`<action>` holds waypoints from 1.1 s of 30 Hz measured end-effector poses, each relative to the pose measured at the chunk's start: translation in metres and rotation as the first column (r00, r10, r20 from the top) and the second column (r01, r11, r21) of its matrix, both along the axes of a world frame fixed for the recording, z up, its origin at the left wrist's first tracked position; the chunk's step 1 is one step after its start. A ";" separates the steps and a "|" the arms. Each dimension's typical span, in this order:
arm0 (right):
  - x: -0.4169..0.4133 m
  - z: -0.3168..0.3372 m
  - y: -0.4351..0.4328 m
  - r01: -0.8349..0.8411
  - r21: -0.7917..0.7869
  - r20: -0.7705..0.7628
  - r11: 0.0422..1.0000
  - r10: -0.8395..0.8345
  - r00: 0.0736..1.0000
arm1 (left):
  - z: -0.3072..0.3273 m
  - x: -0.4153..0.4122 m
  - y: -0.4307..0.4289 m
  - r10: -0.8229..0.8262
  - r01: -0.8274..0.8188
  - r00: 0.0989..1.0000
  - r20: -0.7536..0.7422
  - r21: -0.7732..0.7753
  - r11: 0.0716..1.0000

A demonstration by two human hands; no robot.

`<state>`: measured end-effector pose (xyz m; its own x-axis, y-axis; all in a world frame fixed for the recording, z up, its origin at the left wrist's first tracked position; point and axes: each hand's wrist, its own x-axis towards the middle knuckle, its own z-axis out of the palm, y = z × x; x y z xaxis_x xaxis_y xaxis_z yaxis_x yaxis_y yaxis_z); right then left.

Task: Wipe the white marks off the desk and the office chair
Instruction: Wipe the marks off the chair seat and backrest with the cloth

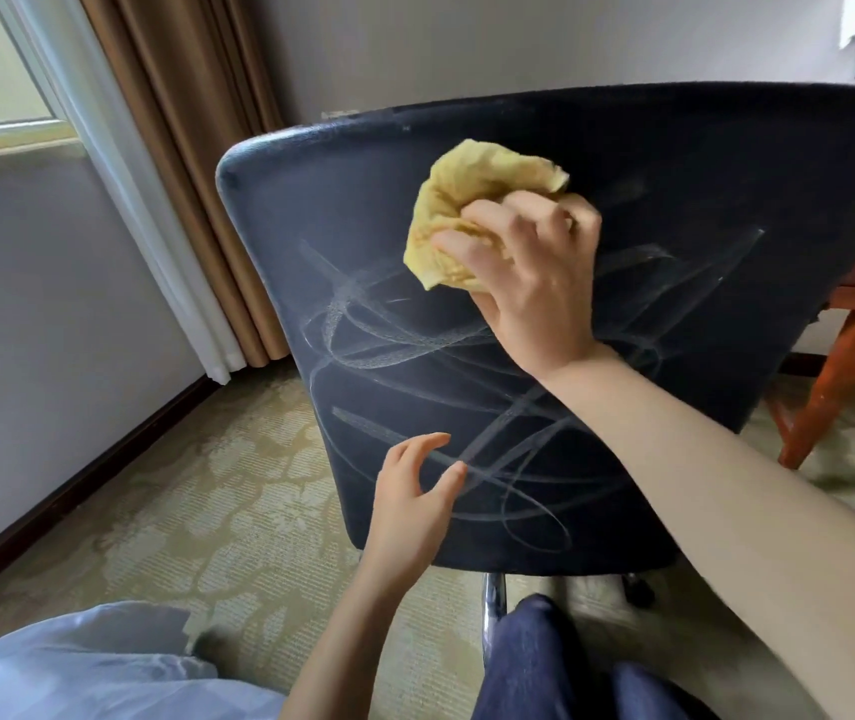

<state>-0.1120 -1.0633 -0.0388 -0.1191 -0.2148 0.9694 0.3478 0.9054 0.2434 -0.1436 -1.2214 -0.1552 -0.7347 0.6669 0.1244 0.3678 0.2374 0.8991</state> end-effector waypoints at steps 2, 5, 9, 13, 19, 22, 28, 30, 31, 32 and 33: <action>-0.015 0.001 0.005 0.065 0.076 0.009 0.995 -0.066 0.998 | -0.004 -0.007 -0.001 0.018 -0.018 1.000 0.014 -0.011 1.000; -0.026 -0.023 0.013 0.037 0.155 0.102 0.987 -0.053 0.993 | -0.010 -0.012 0.000 0.025 -0.025 1.000 0.006 -0.044 0.999; -0.019 -0.071 0.026 -0.031 0.267 0.336 0.963 -0.063 0.940 | -0.012 -0.017 0.004 0.026 -0.027 1.000 -0.007 -0.032 0.999; 0.006 -0.102 0.047 -0.105 0.321 0.526 0.941 -0.085 0.846 | -0.002 -0.017 0.011 0.075 -0.070 0.984 -0.164 0.034 0.997; 0.070 -0.102 0.089 -0.083 0.390 0.603 0.917 -0.186 0.776 | 0.044 -0.020 0.034 0.145 -0.093 0.842 -0.521 0.124 0.988; 0.094 -0.073 0.103 -0.011 0.403 0.521 0.915 -0.220 0.825 | 0.061 -0.019 0.048 0.102 -0.101 0.765 -0.636 0.038 0.994; 0.087 0.013 0.089 -0.011 0.454 0.384 0.891 -0.184 0.905 | 0.067 -0.025 0.058 0.051 -0.142 0.732 -0.680 -0.079 0.987; 0.069 0.031 0.072 -0.052 0.451 0.380 0.891 -0.139 0.915 | 0.068 -0.028 0.055 0.019 -0.132 0.722 -0.691 -0.112 0.985; 0.058 0.038 0.062 -0.073 0.445 0.380 0.892 -0.114 0.918 | 0.068 -0.031 0.053 0.003 -0.123 0.718 -0.696 -0.124 0.985; 0.045 0.045 0.051 -0.093 0.442 0.383 0.892 -0.094 0.919 | 0.069 -0.033 0.052 -0.011 -0.118 0.714 -0.700 -0.136 0.984; 0.032 0.050 0.039 -0.109 0.444 0.385 0.889 -0.080 0.919 | 0.070 -0.034 0.051 -0.025 -0.115 0.709 -0.705 -0.151 0.982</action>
